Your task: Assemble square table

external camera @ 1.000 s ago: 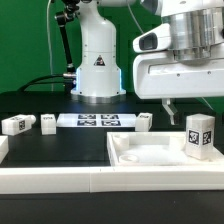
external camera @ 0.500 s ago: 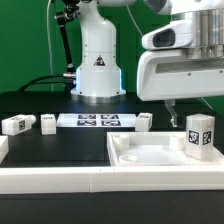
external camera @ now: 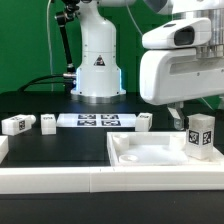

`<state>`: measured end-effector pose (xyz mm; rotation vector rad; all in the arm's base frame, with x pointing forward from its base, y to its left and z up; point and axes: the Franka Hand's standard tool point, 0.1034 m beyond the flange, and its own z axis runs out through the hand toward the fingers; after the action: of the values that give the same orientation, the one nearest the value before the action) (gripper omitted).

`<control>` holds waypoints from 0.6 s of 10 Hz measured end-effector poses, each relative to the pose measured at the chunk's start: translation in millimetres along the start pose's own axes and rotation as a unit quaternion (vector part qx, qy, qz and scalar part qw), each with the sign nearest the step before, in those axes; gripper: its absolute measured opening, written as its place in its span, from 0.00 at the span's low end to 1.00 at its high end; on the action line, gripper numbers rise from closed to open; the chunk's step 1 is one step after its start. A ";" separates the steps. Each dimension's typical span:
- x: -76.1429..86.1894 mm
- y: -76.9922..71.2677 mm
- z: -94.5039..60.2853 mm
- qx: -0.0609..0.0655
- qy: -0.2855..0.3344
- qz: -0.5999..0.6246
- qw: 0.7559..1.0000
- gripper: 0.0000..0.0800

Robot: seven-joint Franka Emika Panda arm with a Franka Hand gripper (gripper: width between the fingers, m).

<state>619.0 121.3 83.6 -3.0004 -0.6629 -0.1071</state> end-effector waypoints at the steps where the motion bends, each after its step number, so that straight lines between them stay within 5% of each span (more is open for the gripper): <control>1: -0.1 0.4 -0.1 0.000 0.000 -0.025 1.000 0.81; 4: -0.2 0.9 -0.1 0.000 0.000 -0.038 0.999 0.69; 5: 0.0 1.0 -0.2 0.000 0.001 -0.029 1.000 0.46; 6: 0.1 1.5 -0.3 0.000 0.001 -0.020 1.000 0.36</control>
Offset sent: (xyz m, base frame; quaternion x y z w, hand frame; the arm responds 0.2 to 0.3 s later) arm 0.0000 0.0000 0.0000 0.0000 0.0000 0.0000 1.0000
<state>619.7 120.0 83.8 -2.9872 -0.7222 -0.1128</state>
